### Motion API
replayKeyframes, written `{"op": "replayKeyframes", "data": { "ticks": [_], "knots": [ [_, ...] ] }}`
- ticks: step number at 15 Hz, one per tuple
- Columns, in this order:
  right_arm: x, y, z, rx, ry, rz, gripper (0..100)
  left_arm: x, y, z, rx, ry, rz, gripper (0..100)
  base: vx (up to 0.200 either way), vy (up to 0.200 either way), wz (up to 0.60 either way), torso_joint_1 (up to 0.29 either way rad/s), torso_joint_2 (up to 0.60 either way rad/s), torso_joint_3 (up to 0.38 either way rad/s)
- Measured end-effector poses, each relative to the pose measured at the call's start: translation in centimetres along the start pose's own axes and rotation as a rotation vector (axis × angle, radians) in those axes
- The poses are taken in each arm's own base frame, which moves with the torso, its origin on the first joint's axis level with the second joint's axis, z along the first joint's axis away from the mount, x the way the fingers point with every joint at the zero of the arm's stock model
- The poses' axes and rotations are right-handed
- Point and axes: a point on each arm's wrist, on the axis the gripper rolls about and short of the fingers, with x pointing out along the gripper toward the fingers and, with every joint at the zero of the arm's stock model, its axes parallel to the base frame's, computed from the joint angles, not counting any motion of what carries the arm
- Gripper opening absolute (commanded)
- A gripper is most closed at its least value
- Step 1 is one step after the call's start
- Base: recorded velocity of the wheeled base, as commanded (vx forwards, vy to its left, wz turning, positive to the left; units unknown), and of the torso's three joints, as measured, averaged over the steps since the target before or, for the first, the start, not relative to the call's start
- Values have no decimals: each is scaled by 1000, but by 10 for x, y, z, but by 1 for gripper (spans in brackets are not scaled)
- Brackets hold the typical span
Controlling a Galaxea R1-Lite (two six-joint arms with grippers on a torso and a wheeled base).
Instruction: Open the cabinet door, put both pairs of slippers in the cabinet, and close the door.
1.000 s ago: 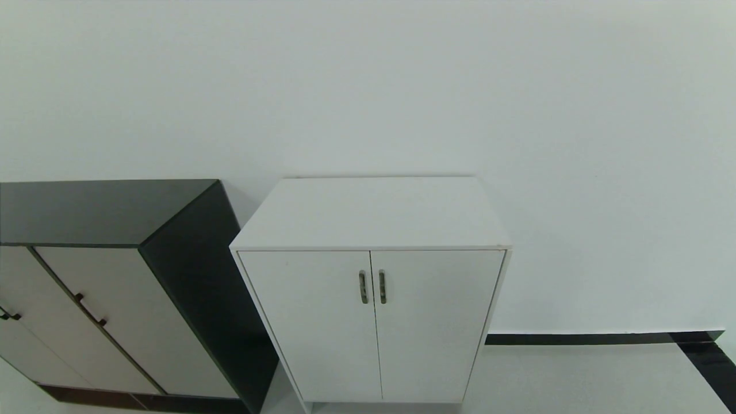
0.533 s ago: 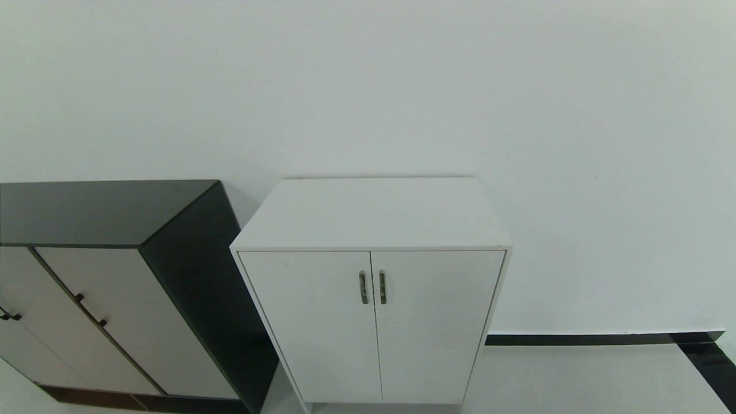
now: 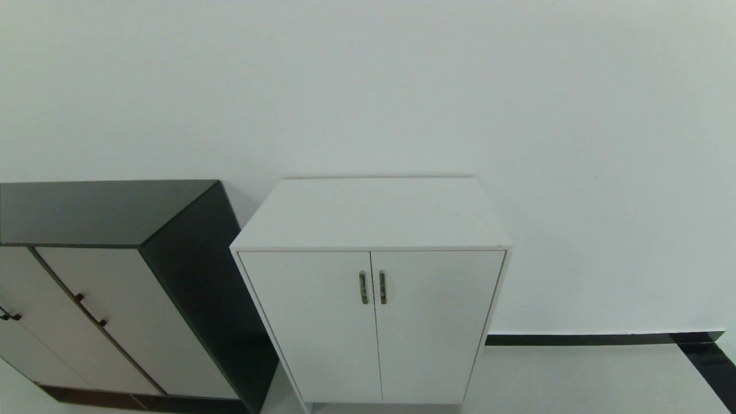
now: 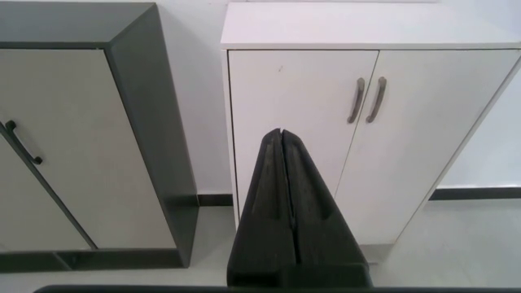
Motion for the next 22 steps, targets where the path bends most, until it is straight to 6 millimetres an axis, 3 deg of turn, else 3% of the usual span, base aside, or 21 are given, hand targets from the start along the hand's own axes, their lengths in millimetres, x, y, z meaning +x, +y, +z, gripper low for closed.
{"op": "replayKeyframes", "data": {
  "ticks": [5,10,22],
  "knots": [
    [-10,2,-4,58,-131,-221,0,0,0,0,-1,0,-1,0,0,0,0,0,0,0],
    [-16,5,-7,49,-217,-304,0,0,0,0,0,0,-1,0,0,0,0,0,0,0],
    [-19,6,-9,58,-270,-332,0,0,0,0,9,0,-2,0,0,0,0,0,0,0]
  ]
}}
